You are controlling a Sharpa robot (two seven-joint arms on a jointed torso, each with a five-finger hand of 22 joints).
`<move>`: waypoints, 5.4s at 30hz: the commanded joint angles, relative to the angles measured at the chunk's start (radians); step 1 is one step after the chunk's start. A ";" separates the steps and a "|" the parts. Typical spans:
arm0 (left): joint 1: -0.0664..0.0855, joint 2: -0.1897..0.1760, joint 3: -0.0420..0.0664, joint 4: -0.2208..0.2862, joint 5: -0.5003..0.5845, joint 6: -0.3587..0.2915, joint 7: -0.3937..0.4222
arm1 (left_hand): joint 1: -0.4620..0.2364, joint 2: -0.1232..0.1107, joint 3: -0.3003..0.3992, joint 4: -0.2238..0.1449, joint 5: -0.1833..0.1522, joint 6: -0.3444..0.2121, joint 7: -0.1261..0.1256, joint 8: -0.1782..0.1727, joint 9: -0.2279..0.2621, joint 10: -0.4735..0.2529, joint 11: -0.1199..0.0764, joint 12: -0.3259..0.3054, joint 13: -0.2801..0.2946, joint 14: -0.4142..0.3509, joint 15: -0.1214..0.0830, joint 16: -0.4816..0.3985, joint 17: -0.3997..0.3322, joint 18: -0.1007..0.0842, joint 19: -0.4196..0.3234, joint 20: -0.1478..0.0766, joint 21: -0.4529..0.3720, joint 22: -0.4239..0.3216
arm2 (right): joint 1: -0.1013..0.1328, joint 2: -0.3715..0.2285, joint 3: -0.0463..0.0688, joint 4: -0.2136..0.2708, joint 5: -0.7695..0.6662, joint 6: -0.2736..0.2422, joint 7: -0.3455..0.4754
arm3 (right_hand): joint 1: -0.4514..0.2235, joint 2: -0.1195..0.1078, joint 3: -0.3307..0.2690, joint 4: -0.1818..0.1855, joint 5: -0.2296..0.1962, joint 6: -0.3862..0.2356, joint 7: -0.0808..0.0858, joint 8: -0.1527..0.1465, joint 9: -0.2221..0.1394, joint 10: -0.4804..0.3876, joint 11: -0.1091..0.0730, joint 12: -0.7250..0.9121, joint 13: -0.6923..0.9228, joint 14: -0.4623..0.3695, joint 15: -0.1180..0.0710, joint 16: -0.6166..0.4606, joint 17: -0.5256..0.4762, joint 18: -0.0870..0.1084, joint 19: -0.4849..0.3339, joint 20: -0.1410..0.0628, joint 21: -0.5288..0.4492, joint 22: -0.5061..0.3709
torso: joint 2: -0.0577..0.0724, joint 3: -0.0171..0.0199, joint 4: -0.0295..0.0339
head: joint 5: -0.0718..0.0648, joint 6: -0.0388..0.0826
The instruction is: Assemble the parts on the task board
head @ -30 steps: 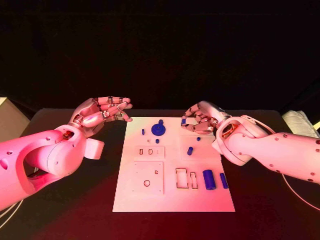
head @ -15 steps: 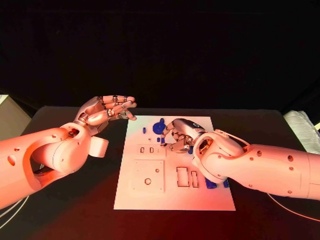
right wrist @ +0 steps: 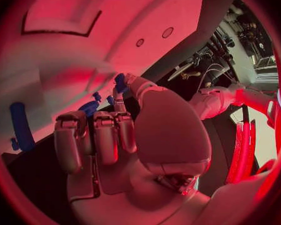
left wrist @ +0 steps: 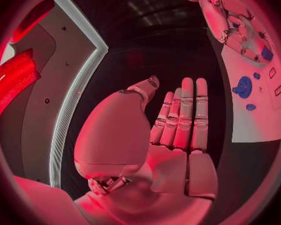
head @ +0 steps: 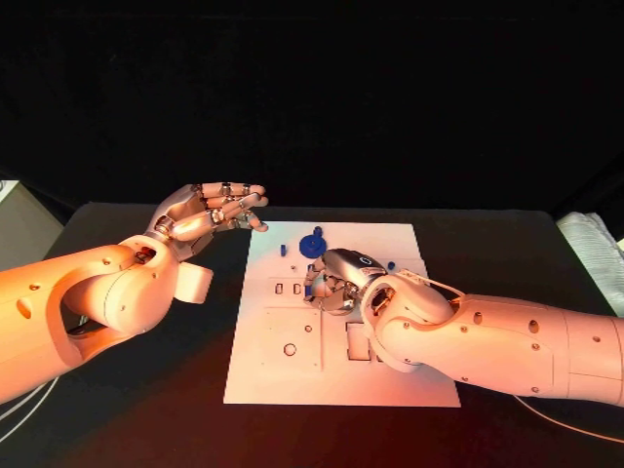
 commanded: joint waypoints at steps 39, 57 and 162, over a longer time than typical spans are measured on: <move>0.001 -0.010 0.001 0.003 -0.016 0.024 -0.003 | -0.014 0.000 0.007 -0.001 -0.007 0.002 0.013 0.001 0.002 0.005 0.004 -0.007 0.002 -0.009 0.002 0.009 -0.001 0.017 -0.011 -0.002 0.010 0.003 | -0.026 0.053 0.001 -0.076 -0.116 -0.005 0.000 | -0.019 -0.020 0.007 -0.005 0.006 -0.009 -0.002 0.006 0.002 0.050 0.002 -0.006 0.200 0.106 0.003 0.006 0.263 -0.014 0.105 0.003 0.004 0.263 | 0.000 0.0009 -0.0008 | 0.007 -0.005; 0.001 -0.012 0.001 0.003 -0.016 0.026 -0.005 | -0.014 0.000 0.007 -0.001 -0.007 0.002 0.013 0.001 0.002 0.005 0.004 -0.007 0.002 -0.009 0.002 0.009 -0.001 0.017 -0.011 -0.002 0.010 0.003 | -0.028 0.052 0.001 -0.077 -0.115 0.003 -0.003 | -0.042 -0.056 0.001 -0.005 -0.004 -0.049 0.015 -0.014 -0.009 0.030 0.015 -0.031 0.180 0.106 0.014 0.006 0.263 -0.014 0.105 0.011 0.004 0.263 | -0.001 0.0005 -0.0011 | 0.009 -0.007; 0.107 0.527 -0.061 -0.534 -0.925 0.598 -1.000 | -0.302 0.055 -0.151 0.162 0.005 -0.002 -0.112 0.355 0.393 0.103 -0.132 0.905 0.695 0.501 -0.128 0.751 0.887 -0.041 0.316 -0.126 0.680 0.635 | 0.147 -0.304 0.015 0.144 0.414 -0.019 0.270 | 0.073 0.000 -0.325 0.138 -0.060 -0.180 0.061 -0.087 -0.055 -0.100 0.059 -0.161 0.051 0.096 0.052 -0.011 0.225 0.021 0.036 0.049 -0.131 0.163 | -0.054 0.0220 -0.0167 | 0.050 -0.058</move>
